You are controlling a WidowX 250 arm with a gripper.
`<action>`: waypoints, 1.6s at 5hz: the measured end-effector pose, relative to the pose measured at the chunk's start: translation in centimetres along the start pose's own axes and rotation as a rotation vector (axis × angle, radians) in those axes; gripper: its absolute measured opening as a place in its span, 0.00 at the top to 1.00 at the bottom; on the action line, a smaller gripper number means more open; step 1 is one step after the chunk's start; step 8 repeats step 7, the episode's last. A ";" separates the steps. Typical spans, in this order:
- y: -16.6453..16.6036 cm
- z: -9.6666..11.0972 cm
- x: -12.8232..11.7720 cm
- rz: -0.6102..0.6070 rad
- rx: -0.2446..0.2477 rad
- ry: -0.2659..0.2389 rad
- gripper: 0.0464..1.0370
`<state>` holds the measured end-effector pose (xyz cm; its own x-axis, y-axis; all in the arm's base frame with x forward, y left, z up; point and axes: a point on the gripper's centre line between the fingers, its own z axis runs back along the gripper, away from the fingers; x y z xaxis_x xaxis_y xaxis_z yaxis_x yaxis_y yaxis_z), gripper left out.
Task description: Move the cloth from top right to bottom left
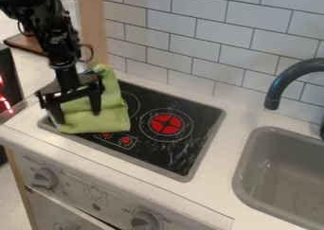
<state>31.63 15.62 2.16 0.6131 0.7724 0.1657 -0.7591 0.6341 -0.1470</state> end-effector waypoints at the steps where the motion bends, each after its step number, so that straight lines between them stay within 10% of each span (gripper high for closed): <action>1: -1.3 3.1 1.5 0.022 -0.055 -0.057 0.04; 4: -1.8 8.7 1.8 0.053 -0.053 -0.141 0.04; 8: -1.8 8.8 1.8 0.055 -0.053 -0.141 0.04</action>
